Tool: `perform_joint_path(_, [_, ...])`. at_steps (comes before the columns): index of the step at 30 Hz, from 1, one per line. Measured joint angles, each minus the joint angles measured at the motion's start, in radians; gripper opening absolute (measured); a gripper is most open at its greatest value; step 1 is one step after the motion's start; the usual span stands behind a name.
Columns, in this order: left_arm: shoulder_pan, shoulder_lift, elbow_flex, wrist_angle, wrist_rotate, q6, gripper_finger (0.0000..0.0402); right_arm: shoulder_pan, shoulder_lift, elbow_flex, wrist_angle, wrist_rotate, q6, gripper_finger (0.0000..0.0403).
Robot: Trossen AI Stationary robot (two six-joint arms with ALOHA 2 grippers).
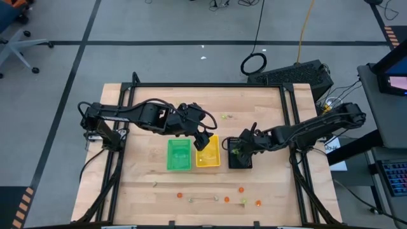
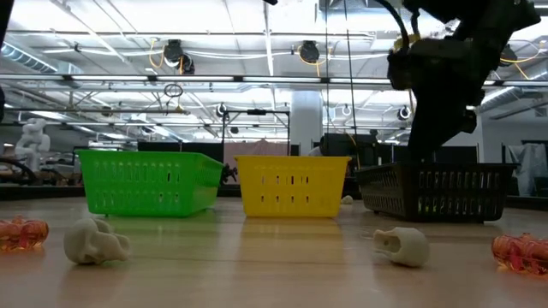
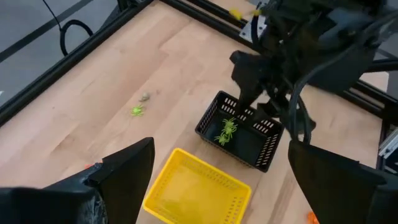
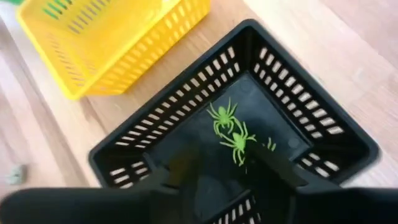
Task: Sort Halloween decoration
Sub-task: Put the orange pumpkin toy into the yellow basket
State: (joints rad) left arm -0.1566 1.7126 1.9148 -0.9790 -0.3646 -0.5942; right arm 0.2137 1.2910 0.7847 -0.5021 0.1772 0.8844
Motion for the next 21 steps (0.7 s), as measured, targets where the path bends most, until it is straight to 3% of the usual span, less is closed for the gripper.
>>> perform_joint_path(3, [0.002, 0.0, 0.0, -0.011, 0.01, 0.005, 0.0368, -0.005, -0.042, 0.047, -0.057, 0.0, 0.009, 0.0165])
perform_joint_path(7, [0.017, -0.003, 0.0, -0.065, 0.016, 0.0, 0.0368, -0.005, -0.122, 0.166, -0.116, 0.01, -0.008, 0.0187])
perform_joint_path(14, [0.08, -0.029, -0.001, -0.186, 0.102, 0.094, 0.0368, -0.005, -0.219, 0.349, -0.134, 0.155, -0.119, 0.0179])
perform_joint_path(18, [0.141, -0.028, -0.001, -0.226, 0.152, 0.203, 0.0368, -0.005, -0.252, 0.399, -0.173, 0.26, -0.103, 0.0172])
perform_joint_path(21, [0.199, -0.029, -0.004, -0.257, 0.195, 0.275, 0.0368, -0.005, -0.274, 0.404, -0.196, 0.268, -0.082, 0.0169])
